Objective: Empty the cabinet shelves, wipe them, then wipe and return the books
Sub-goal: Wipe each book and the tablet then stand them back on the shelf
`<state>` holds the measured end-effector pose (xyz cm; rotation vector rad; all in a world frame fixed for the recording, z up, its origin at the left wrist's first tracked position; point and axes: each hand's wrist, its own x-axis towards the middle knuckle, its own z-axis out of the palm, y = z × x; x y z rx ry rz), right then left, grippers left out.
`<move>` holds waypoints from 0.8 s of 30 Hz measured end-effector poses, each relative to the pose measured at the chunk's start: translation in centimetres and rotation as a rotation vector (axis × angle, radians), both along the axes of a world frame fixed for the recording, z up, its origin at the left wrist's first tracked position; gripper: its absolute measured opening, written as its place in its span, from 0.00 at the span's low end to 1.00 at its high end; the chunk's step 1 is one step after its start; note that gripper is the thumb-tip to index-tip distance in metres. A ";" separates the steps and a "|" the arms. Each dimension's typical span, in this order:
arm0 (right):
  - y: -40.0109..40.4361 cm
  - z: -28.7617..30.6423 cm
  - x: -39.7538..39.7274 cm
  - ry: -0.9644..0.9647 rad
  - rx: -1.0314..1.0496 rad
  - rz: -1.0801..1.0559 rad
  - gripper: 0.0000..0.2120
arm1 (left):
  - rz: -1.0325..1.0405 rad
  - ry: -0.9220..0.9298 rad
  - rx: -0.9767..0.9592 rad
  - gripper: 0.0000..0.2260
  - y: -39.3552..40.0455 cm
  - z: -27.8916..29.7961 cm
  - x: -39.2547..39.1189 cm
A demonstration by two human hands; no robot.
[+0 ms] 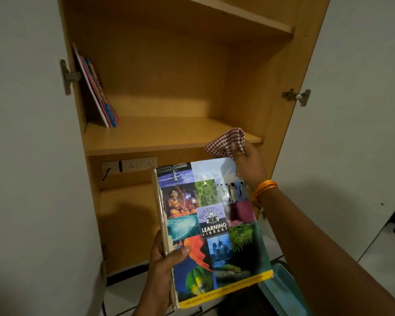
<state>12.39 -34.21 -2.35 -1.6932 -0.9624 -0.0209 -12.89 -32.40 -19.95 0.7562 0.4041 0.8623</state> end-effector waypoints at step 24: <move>-13.4 -10.8 -11.2 0.301 0.264 -0.100 0.10 | 0.052 -0.097 -0.008 0.33 1.5 3.6 -0.8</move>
